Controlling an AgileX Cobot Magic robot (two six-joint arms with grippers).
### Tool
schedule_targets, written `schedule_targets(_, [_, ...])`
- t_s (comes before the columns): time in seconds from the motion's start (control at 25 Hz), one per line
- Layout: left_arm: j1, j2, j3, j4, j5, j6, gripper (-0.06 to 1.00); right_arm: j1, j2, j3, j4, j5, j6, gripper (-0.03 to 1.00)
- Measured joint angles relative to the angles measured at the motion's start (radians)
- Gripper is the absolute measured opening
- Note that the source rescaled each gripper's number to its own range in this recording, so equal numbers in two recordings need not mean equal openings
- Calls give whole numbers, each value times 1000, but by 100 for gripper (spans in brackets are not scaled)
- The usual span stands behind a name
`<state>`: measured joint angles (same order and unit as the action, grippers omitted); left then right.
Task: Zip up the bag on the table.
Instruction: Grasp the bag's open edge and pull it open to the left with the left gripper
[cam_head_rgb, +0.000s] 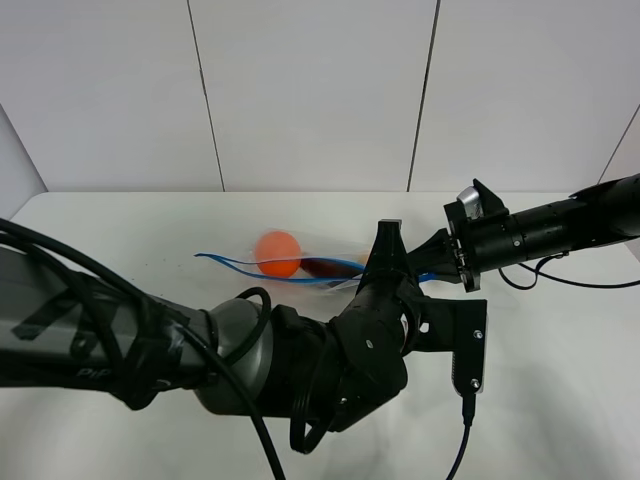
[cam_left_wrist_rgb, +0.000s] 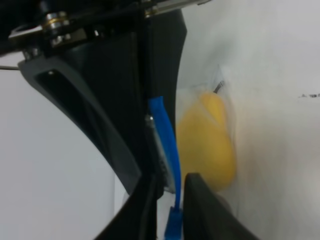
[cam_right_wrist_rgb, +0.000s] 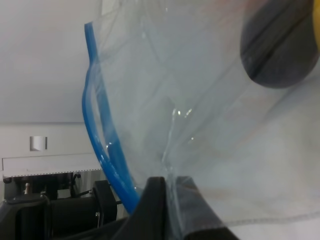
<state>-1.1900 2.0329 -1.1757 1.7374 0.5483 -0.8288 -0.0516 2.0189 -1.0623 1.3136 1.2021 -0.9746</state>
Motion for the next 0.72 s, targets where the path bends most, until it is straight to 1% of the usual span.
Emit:
schedule_targets(0.52, [0,0,0,0,-2,0,11,0,0,0,0,0,0,0])
schedule_targets(0.6, [0,0,0,0,-2,0,9,0,0,0,0,0,0,0])
schedule_targets(0.72, [0,0,0,0,-2,0,0,0,0,0,0,0,0,0])
